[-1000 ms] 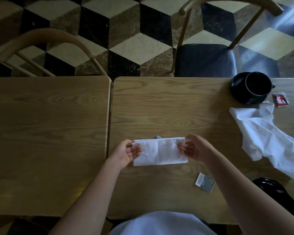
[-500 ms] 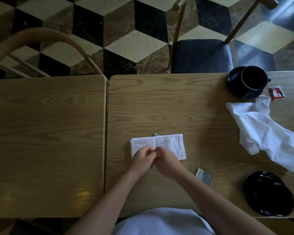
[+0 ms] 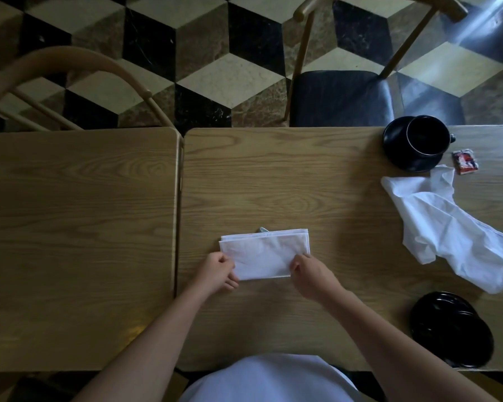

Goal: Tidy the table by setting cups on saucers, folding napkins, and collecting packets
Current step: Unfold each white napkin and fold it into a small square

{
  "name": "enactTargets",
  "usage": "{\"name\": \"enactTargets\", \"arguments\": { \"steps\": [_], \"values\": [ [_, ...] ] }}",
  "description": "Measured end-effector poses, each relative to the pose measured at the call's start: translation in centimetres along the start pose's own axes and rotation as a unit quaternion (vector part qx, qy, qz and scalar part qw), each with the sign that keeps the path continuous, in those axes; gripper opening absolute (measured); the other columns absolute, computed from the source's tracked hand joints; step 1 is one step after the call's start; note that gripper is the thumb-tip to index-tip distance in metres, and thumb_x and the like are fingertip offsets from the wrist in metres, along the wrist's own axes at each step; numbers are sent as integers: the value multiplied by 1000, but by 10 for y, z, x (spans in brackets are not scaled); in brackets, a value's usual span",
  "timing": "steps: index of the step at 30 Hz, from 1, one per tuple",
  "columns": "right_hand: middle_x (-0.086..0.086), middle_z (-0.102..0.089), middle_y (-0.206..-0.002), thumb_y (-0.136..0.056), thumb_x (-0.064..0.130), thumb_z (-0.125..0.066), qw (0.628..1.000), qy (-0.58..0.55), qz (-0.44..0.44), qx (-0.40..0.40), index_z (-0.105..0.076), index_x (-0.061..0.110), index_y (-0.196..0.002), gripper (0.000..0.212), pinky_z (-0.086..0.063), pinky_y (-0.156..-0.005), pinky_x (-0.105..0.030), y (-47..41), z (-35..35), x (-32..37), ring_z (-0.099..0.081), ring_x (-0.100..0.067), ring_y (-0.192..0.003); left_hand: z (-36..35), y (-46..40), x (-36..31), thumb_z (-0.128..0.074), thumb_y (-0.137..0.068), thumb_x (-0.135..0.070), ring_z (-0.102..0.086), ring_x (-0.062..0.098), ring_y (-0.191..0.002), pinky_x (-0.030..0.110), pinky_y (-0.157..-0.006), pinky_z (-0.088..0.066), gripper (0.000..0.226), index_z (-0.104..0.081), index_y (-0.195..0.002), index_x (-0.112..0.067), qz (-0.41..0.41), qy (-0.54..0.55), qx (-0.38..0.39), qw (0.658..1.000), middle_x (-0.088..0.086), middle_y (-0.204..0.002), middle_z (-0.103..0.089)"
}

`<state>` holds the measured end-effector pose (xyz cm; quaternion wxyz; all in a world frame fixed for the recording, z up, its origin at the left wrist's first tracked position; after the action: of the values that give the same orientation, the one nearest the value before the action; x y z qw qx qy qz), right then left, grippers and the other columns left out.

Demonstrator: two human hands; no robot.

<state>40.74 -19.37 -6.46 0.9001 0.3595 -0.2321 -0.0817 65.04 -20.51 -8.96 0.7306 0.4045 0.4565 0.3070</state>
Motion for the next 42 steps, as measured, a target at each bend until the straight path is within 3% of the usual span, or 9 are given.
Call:
{"name": "enactTargets", "arguments": {
  "steps": [3, 8, 12, 19, 23, 30, 36, 39, 42],
  "values": [
    [-8, -69, -101, -88, 21, -45, 999, 27, -9, 24, -59, 18, -87, 14, -43, -68, -31, -5, 2, 5, -65, -33, -92, 1, -1, 1, -44, -93, -10, -69, 27, -53, 30, -49, -55, 15, -55, -83, -7, 7, -6, -9, 1000, 18, -67, -71],
    [-1, -59, -109, -85, 24, -62, 984, 81, 96, -125, -58, 18, -107, 23, -49, -76, -38, -24, 37, 30, -53, -28, -106, -9, 9, 1, -51, -91, -14, -61, 17, -50, 23, -47, -45, 16, -55, -75, -13, -15, 19, -40, 999, 10, -67, -69],
    [-1, -53, -128, -84, 34, -73, 968, 222, 116, -29, -49, 19, -124, 49, -40, -95, -43, -42, 45, 51, -45, -28, -121, -36, 27, 16, -47, -98, -13, -58, 17, -46, 24, -44, -43, 18, -59, -85, -11, 19, 57, 37, 998, 10, -66, -63],
    [-3, -59, -115, -83, 18, -59, 933, 336, 127, 19, -69, 23, -107, 26, -37, -87, -40, -33, 62, 83, -48, -27, -116, -60, 55, 34, -48, -97, -16, -52, 17, -57, 23, -46, -42, 11, -54, -95, -7, 118, 112, 115, 980, 11, -77, -58],
    [-7, -69, -107, -89, 16, -52, 952, 232, 191, 54, -62, 22, -112, 25, -38, -60, -28, -4, 67, 103, -65, -31, -98, -62, 66, 38, -64, -92, -20, -65, 25, -81, 31, -66, -53, 28, -61, -116, -5, 92, 235, 152, 956, 15, -98, -67],
    [-3, -63, -79, -93, 24, -66, 961, -14, 275, -30, -56, 16, -99, 14, -46, -65, -38, 38, 86, 124, -59, -28, -73, -51, 65, 10, -82, -63, -5, -66, 25, -91, 37, -76, -53, 65, -53, -120, -14, -39, 402, 184, 896, 13, -112, -67],
    [9, -57, -67, -89, 22, -71, 939, -319, 84, -99, -56, 19, -78, 18, -37, -54, -20, 38, 48, 67, -48, 1, -57, -35, 64, -16, -73, -84, -10, -70, 26, -95, 39, -76, -55, 39, -63, -122, -7, -94, 454, 217, 859, 12, -115, -70],
    [-4, -69, -76, -88, 17, -71, 898, -433, -54, -52, -65, 9, -84, 11, -46, -60, -30, 38, 2, 30, -60, -14, -65, -35, 57, 1, -69, -88, -8, -70, 25, -79, 35, -70, -56, 6, -67, -94, -10, -47, 367, 103, 923, 15, -99, -73],
    [-1, -54, -51, -85, 9, -68, 880, -449, -155, 4, -61, 9, -70, 17, -32, -42, -22, 44, -37, 0, -44, -13, -42, -43, 55, 18, -63, -90, 2, -64, 24, -74, 28, -65, -53, 10, -61, -84, -5, -18, 288, 62, 955, 18, -90, -68]
  ]
}}
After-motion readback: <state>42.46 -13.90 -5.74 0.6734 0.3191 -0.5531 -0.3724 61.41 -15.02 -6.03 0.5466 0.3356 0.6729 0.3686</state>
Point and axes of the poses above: each hand's wrist, its own y-axis away from the middle knuckle, its own z-axis out of the back of the hand, x = y × z, the point moved 4 cm from there along -y, towards the middle knuckle
